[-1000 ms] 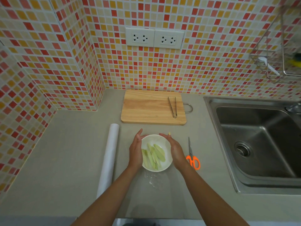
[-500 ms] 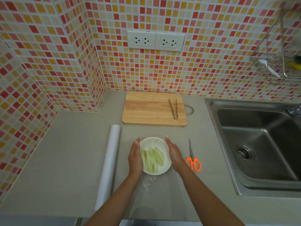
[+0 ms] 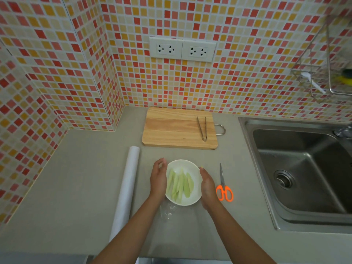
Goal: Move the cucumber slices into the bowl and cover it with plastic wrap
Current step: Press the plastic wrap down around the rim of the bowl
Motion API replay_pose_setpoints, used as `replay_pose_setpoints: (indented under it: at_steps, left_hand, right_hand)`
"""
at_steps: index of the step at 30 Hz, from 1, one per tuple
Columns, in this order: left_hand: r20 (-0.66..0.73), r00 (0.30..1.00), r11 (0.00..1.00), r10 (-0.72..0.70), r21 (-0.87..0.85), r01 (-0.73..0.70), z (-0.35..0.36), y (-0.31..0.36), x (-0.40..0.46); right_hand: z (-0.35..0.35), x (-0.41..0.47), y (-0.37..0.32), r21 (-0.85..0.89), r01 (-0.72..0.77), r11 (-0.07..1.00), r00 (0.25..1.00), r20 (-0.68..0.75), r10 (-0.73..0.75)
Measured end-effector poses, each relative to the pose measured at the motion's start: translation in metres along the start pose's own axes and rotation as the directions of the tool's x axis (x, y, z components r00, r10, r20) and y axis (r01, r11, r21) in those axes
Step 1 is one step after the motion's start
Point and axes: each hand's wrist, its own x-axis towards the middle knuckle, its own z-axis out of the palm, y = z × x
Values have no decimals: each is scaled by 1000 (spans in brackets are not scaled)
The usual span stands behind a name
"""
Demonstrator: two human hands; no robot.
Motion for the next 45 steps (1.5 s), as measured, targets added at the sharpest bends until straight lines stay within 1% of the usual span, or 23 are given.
replay_pose_setpoints:
  at_steps: [3,9,11,14,16,18,21,22,23,25,27,30,33,35,36,38,39,41,42,43,45]
  left_hand:
    - [47,998,999,-42,16,41,4,3,6]
    - [79,977,976,-198,112,189,9,11,10]
    - [103,963,968,-250,45,247,8,12,12]
    - [196,919,926,-341,-95,364,7,14,12]
    - [235,915,920,-329,-138,367,7,16,11]
    - [229,932,934,-283,-154,321,5,19,10]
    - [83,991,980,-106,-162,118,3,13,5]
    - [42,996,979,-73,-190,80,4,10,0]
    - [31,998,973,-61,-222,66,7,5,-5]
    - [54,994,956,-93,-273,104,14,-1,-14]
    - [46,986,934,-161,-316,167,21,0,-17]
    - [43,980,937,-192,-288,197,20,5,-9]
    - [50,979,953,-196,-226,203,12,8,-1]
    - [55,980,963,-193,-180,200,6,9,4]
    - [70,979,966,-194,-161,203,4,9,6]
    - [111,971,967,-212,-121,225,0,10,12]
    - [133,964,964,-229,-104,243,-1,11,14]
    - [166,951,957,-259,-92,277,-2,12,15]
    - [181,948,953,-262,-105,284,-1,13,14]
    - [195,945,949,-262,-127,289,-1,13,13]
    - [213,941,934,-263,-188,304,-1,13,11]
  right_hand:
    - [-2,0,-1,-46,25,999,999,-20,-26]
    - [3,1,-2,-57,43,997,993,-107,-49]
    - [6,1,-3,-66,51,997,992,-112,-58]
    - [6,2,-4,-58,47,997,990,-132,-55]
    - [6,4,-4,-49,40,998,986,-158,-47]
    - [9,7,-5,-24,27,999,978,-206,-32]
    - [13,11,-11,44,46,998,955,-295,-31]
    - [15,12,-13,53,61,997,949,-314,-42]
    - [17,13,-13,62,77,995,943,-328,-53]
    - [23,10,-11,90,89,992,940,-337,-54]
    - [31,6,-4,135,82,987,938,-345,-30]
    - [30,4,1,157,91,983,926,-376,-25]
    - [19,10,-4,92,62,994,934,-356,-26]
    - [13,14,-9,-18,44,999,942,-333,-47]
    - [11,16,-12,-64,59,996,950,-303,-76]
    - [6,20,-17,-78,128,989,975,-175,-140]
    - [4,22,-20,-68,135,988,986,-86,-141]
    - [1,23,-23,-60,56,997,995,82,-51]
    - [1,22,-23,-59,9,998,993,121,-2]
    - [1,22,-23,-66,-13,998,992,121,21]
    - [2,22,-20,-70,-1,998,998,64,6]
